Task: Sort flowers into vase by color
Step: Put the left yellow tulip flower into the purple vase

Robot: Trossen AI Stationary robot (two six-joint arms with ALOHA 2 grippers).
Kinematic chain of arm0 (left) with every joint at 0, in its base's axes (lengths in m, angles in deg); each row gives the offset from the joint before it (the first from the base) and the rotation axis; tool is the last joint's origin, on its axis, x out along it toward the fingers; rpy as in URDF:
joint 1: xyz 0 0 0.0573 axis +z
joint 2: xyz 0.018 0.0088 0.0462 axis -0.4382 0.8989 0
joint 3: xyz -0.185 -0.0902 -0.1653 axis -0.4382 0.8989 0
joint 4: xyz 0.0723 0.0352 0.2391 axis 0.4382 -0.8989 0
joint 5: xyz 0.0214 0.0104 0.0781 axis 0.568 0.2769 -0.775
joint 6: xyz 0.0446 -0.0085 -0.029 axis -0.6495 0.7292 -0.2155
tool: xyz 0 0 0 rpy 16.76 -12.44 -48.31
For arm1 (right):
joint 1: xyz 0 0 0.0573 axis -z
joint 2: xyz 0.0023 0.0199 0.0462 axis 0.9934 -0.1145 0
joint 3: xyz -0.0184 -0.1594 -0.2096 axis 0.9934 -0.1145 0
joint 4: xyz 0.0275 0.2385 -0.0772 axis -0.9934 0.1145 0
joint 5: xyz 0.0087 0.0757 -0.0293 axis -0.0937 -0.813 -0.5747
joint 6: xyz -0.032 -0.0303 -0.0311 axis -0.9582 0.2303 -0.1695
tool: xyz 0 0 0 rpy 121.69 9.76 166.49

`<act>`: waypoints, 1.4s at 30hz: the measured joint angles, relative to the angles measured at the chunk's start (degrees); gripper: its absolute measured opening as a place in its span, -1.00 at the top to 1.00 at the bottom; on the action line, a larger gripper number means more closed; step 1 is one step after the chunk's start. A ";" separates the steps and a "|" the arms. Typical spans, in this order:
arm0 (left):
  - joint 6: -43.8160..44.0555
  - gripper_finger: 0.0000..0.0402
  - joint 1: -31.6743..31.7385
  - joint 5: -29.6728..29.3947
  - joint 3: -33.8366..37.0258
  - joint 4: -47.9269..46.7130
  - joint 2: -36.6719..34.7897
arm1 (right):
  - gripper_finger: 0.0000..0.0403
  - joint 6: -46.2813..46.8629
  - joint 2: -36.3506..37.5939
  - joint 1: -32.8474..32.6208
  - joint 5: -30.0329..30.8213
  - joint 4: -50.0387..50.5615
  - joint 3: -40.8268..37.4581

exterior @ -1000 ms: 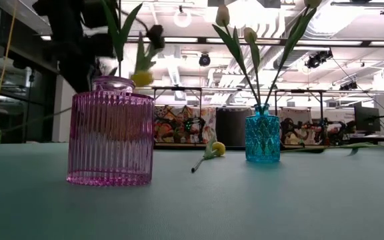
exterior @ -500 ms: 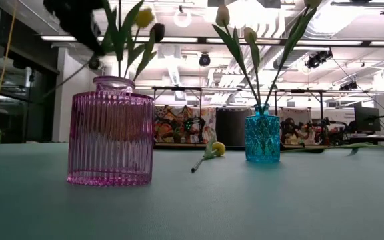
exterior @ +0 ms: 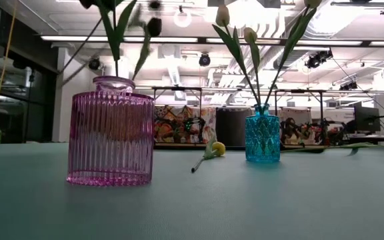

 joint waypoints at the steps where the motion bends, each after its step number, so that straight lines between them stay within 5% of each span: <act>1: 0.74 1.00 -0.03 0.01 0.02 -0.69 0.13 | -0.39 0.00 0.00 0.00 0.02 -0.01 0.00; 12: 2.98 1.00 -0.99 -0.27 0.03 2.24 -0.51 | -0.39 0.00 -0.02 0.02 0.07 -0.02 0.00; 25: 1.10 1.00 -1.34 -0.32 -10.02 26.76 -1.72 | -0.39 0.12 -0.02 -0.01 1.64 -0.04 0.02; 37: 21.76 1.00 -7.68 25.14 -13.28 53.64 2.71 | -0.39 2.60 -0.10 0.02 1.86 0.56 0.02; 42: 21.29 1.00 -20.30 20.16 -13.19 57.68 10.63 | -0.39 3.04 -0.11 0.01 0.60 1.43 0.02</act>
